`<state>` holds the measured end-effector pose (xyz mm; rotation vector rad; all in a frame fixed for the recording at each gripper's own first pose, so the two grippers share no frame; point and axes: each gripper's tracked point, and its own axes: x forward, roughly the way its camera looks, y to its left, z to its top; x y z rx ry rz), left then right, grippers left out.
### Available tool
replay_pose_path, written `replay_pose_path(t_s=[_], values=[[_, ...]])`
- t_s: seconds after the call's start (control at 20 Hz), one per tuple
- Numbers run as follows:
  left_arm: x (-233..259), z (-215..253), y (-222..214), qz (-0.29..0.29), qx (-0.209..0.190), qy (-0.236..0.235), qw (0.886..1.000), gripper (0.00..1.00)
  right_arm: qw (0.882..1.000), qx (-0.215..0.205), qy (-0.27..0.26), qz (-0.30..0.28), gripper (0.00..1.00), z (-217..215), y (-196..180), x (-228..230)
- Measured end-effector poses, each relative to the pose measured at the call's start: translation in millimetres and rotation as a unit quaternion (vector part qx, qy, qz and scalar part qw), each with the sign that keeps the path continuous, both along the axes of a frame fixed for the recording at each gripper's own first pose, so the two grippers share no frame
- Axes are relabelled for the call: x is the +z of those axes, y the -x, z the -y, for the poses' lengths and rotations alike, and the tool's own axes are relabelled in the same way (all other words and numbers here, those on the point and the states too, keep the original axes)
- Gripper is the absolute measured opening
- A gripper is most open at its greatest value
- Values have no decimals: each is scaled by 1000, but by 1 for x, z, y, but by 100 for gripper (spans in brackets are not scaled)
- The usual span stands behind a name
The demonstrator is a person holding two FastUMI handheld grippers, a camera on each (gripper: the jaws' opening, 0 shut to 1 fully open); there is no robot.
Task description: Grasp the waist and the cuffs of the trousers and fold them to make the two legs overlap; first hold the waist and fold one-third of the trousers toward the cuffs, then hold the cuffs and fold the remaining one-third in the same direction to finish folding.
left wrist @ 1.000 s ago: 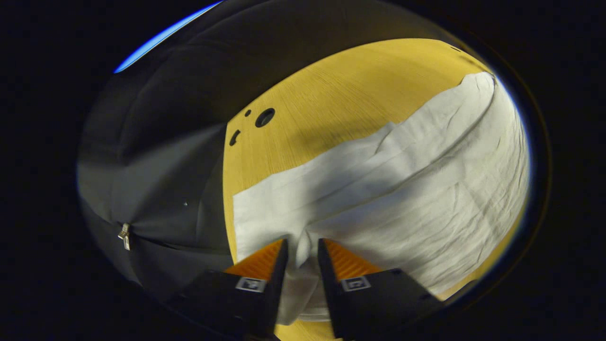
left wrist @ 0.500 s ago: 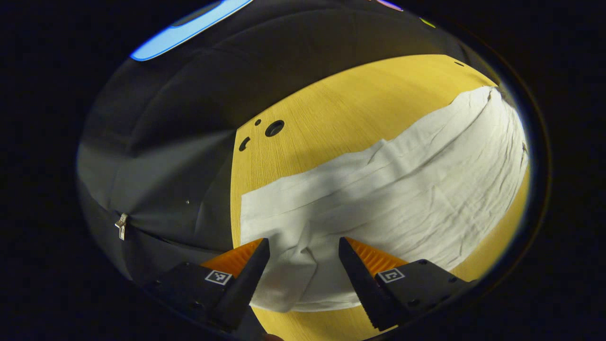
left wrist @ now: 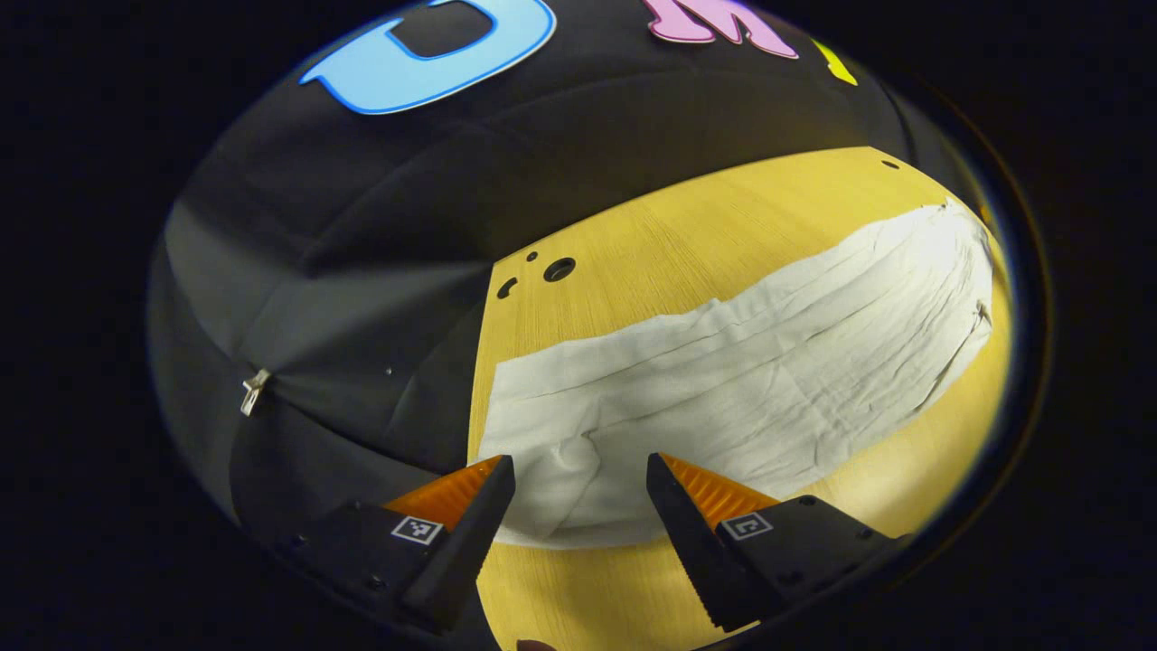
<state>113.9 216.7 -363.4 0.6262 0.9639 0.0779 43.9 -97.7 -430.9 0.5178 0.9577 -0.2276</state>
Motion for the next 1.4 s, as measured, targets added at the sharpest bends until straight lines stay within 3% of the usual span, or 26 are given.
replay_pose_path(t_s=[0.25,0.45,0.6,0.65,0.7,0.75,0.9,1.0,1.1,1.3,1.4], values=[[13,-3,26,14,26,11,999,96,999,-13,17,-37,77,-2,14,-34],[15,-5,42,19,47,22,998,96,995,-80,-43,-29,77,-7,4,-41],[8,-5,53,20,71,37,997,96,986,-142,-83,-21,77,-2,-6,-44],[7,-4,55,22,80,42,996,96,984,-156,-83,-25,77,1,-5,-45],[4,-3,58,22,90,49,995,96,982,-167,-76,-31,68,4,-3,-46],[2,-3,60,22,99,55,993,96,981,-177,-67,-35,73,6,-2,-48],[-11,5,71,15,129,86,988,96,978,-201,-46,-45,50,9,2,-52],[-16,10,81,5,151,108,983,96,976,-204,-60,-53,33,9,3,-57],[-25,17,86,2,175,144,974,97,975,-203,-71,-54,9,9,4,-57],[-41,24,88,-1,232,234,944,97,979,-189,-66,-24,5,14,-1,-47],[-46,30,85,2,272,289,918,97,981,-182,-69,-13,5,17,-2,-42]])
